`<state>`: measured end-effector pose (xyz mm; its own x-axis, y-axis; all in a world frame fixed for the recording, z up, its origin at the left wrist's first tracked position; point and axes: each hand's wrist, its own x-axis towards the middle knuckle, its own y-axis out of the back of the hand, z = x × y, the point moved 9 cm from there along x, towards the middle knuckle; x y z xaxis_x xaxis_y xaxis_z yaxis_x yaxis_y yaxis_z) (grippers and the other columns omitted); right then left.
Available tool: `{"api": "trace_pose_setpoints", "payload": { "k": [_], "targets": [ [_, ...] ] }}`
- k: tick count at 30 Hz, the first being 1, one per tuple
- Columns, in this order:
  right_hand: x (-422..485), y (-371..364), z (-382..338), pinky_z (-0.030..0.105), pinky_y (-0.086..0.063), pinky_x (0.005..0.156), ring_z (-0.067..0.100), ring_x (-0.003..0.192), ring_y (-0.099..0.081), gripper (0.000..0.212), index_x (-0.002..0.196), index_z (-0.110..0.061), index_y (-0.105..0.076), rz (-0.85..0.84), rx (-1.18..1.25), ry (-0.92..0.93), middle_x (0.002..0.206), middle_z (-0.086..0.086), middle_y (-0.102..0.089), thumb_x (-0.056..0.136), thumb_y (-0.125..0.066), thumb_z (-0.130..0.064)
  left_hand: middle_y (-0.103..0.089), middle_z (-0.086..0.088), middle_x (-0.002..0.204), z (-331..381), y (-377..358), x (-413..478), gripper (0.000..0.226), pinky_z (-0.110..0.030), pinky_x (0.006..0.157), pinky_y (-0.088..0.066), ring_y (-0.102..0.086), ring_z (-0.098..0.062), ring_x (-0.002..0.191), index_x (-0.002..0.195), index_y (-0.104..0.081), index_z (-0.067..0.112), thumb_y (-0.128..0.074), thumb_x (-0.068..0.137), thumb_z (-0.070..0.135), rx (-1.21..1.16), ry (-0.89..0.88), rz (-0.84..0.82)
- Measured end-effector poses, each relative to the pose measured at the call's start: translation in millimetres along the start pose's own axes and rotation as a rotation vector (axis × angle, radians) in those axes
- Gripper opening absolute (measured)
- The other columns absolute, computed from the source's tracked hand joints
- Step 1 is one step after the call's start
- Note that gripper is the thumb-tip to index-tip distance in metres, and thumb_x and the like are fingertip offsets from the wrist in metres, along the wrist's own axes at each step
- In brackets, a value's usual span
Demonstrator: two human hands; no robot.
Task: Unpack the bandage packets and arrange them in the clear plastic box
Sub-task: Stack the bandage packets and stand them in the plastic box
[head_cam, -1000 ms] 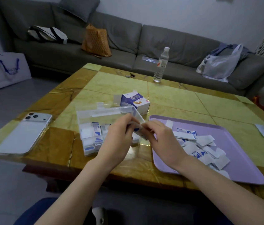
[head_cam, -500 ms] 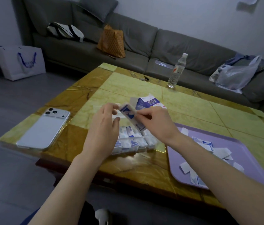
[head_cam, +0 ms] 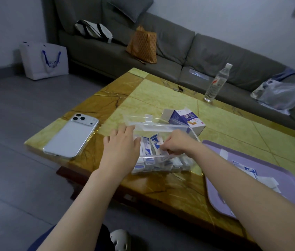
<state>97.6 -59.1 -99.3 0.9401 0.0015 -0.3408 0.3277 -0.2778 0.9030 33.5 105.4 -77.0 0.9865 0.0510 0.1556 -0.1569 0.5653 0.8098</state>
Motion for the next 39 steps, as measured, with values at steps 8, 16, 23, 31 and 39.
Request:
{"api": "trace_pose_setpoints", "payload": {
  "k": [8,16,23,31,39],
  "targets": [
    [5.1,-8.0,-9.2,0.028,-0.037,0.056,0.017,0.059,-0.045,0.031,0.058,-0.012,-0.048,-0.005,-0.221,0.012,0.06,0.003,-0.046,0.085,-0.06,-0.022,-0.033,-0.002,0.145,1.0,-5.5,2.4,0.045,-0.039,0.107,-0.023,-0.027,-0.021,0.133,0.144,-0.024,0.019,-0.029,0.101,0.031,-0.014,0.009,-0.017],
    [7.5,-6.5,-14.1,0.031,-0.046,0.066,0.02,0.071,-0.058,0.024,0.069,-0.013,-0.054,0.039,-0.27,0.022,0.067,0.002,-0.056,0.087,-0.058,-0.028,-0.03,-0.002,0.147,3.1,-7.9,-0.1,0.047,-0.039,0.108,-0.023,-0.025,-0.022,0.134,0.146,-0.02,0.018,-0.027,0.101,0.029,-0.024,0.017,-0.038],
    [6.3,-7.6,-14.5,0.035,-0.053,0.078,0.023,0.075,-0.063,0.03,0.079,-0.008,-0.064,0.036,-0.172,0.09,0.073,0.005,-0.062,0.093,-0.05,-0.03,-0.031,-0.004,0.146,3.0,-6.9,-1.3,0.047,-0.039,0.108,-0.024,-0.026,-0.022,0.134,0.146,-0.02,0.018,-0.028,0.101,0.029,-0.026,0.015,-0.026],
    [-77.8,53.7,-11.9,0.027,-0.048,0.073,0.014,0.088,-0.054,0.022,0.112,-0.012,-0.057,0.675,0.017,0.474,0.103,0.0,-0.058,0.098,-0.043,-0.02,-0.037,-0.005,0.135,32.3,11.9,-9.6,0.041,-0.036,0.102,-0.028,-0.034,-0.022,0.124,0.138,-0.033,0.019,-0.038,0.097,0.018,0.045,-0.079,0.184],
    [-114.7,61.2,105.9,0.025,-0.043,0.061,0.016,0.08,-0.054,0.012,0.103,-0.01,-0.056,0.859,-0.046,0.406,0.094,0.002,-0.056,0.096,-0.047,-0.013,-0.056,-0.006,0.1,138.0,-24.9,-39.9,0.034,-0.03,0.075,-0.04,-0.053,-0.023,0.088,0.107,-0.058,0.01,-0.06,0.077,-0.006,-0.139,-0.584,0.154]
  ]
}}
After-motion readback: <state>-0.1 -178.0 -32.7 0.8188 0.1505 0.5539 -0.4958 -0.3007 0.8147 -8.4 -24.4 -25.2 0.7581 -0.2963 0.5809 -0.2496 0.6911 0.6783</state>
